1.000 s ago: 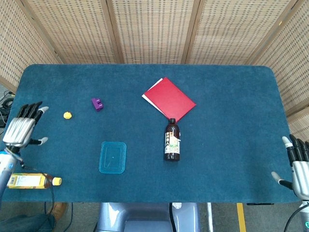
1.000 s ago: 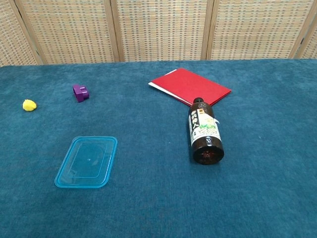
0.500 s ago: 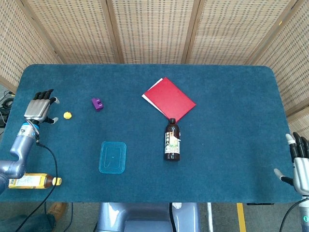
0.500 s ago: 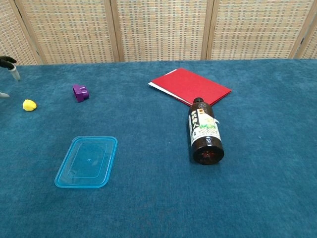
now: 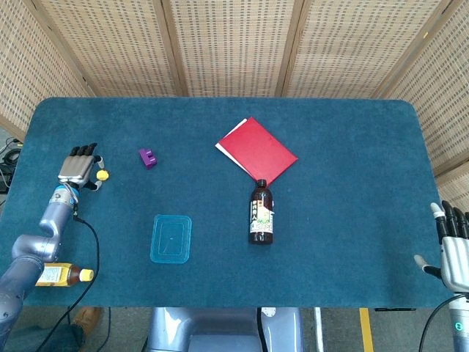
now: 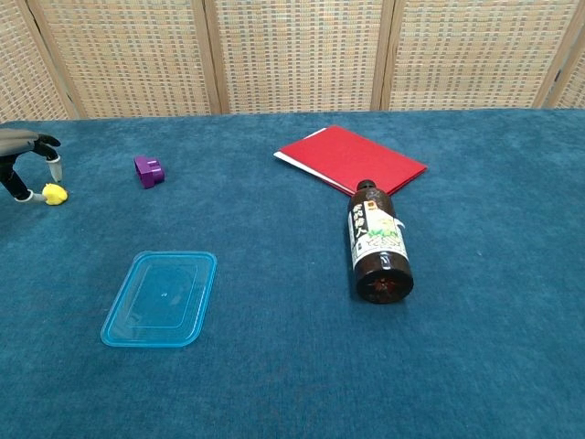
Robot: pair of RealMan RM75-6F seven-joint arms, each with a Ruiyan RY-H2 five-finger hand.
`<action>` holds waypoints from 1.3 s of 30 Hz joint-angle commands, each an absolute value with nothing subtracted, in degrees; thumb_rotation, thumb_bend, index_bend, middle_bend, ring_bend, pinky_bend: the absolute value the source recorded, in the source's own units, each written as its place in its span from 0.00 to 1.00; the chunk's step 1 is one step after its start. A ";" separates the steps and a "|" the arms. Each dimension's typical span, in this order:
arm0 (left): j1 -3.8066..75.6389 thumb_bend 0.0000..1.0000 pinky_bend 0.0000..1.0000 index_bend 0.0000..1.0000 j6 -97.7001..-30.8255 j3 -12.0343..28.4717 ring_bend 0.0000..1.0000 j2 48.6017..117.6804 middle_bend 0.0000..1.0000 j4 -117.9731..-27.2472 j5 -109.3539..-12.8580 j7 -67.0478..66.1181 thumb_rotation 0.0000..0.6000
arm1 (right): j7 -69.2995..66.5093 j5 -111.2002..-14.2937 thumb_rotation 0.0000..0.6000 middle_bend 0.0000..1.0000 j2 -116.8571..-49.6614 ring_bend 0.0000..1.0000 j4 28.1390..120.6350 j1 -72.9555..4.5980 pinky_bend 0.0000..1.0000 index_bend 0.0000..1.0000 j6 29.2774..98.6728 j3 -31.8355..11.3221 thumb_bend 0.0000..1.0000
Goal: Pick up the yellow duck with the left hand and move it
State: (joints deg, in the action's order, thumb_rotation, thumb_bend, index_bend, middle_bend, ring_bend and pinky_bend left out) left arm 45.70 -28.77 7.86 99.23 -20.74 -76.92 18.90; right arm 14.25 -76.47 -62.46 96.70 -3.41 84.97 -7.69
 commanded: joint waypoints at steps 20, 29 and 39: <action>47.16 0.34 0.00 0.48 -24.21 7.85 0.00 102.68 0.00 -14.33 -76.66 19.49 1.00 | 13.56 -75.71 1.00 0.00 -62.56 0.00 96.33 -3.61 0.00 0.00 84.79 -7.79 0.00; 46.66 0.35 0.00 0.53 -25.91 8.14 0.00 101.52 0.00 -15.91 -76.75 20.84 1.00 | 12.94 -76.09 1.00 0.00 -62.24 0.00 96.57 -3.58 0.00 0.00 84.94 -7.66 0.00; 44.33 0.35 0.00 0.54 -37.82 7.42 0.00 94.05 0.00 -26.84 -79.58 25.07 1.00 | 12.13 -76.96 1.00 0.00 -61.70 0.00 97.32 -3.41 0.00 0.00 85.25 -7.32 0.00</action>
State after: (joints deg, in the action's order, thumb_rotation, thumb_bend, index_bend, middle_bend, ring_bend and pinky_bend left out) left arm 45.21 -35.11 7.79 96.41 -23.51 -78.49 23.85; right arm 12.16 -76.94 -61.72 97.30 -3.43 85.23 -7.34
